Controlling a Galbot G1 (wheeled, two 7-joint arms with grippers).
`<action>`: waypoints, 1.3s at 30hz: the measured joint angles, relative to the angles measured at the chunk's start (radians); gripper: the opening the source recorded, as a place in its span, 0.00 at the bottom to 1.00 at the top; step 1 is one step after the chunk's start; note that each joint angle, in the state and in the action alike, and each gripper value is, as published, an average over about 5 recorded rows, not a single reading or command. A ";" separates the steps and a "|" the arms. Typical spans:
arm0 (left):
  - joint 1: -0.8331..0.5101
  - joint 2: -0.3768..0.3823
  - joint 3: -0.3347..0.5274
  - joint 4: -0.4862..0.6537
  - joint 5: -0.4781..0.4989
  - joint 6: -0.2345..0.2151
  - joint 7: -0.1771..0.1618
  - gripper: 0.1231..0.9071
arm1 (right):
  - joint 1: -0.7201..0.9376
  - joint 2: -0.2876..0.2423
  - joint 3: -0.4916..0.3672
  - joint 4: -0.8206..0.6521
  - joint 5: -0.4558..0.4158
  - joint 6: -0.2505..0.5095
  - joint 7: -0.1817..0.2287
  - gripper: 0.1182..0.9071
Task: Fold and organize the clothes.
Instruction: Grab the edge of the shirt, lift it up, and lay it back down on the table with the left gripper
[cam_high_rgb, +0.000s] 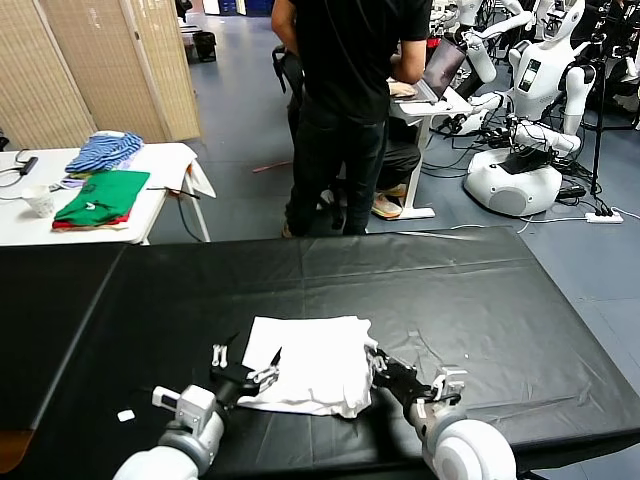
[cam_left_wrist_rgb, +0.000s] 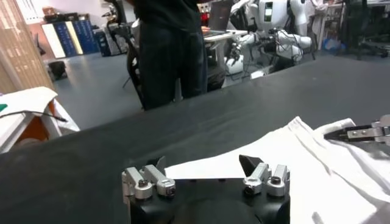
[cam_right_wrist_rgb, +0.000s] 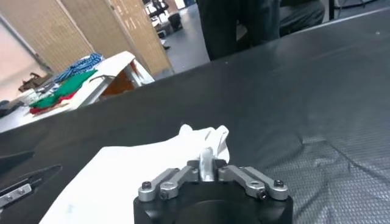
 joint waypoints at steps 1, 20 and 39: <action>0.001 0.000 0.000 -0.001 0.000 0.000 0.000 1.00 | 0.002 0.000 0.000 -0.002 -0.004 0.005 -0.005 0.04; 0.008 -0.002 0.000 -0.010 -0.002 -0.005 0.000 1.00 | -0.003 0.017 -0.012 -0.051 -0.089 0.053 0.002 0.05; -0.010 0.004 -0.010 -0.002 -0.056 -0.012 -0.006 1.00 | -0.086 0.003 0.059 0.076 -0.235 0.124 -0.047 1.00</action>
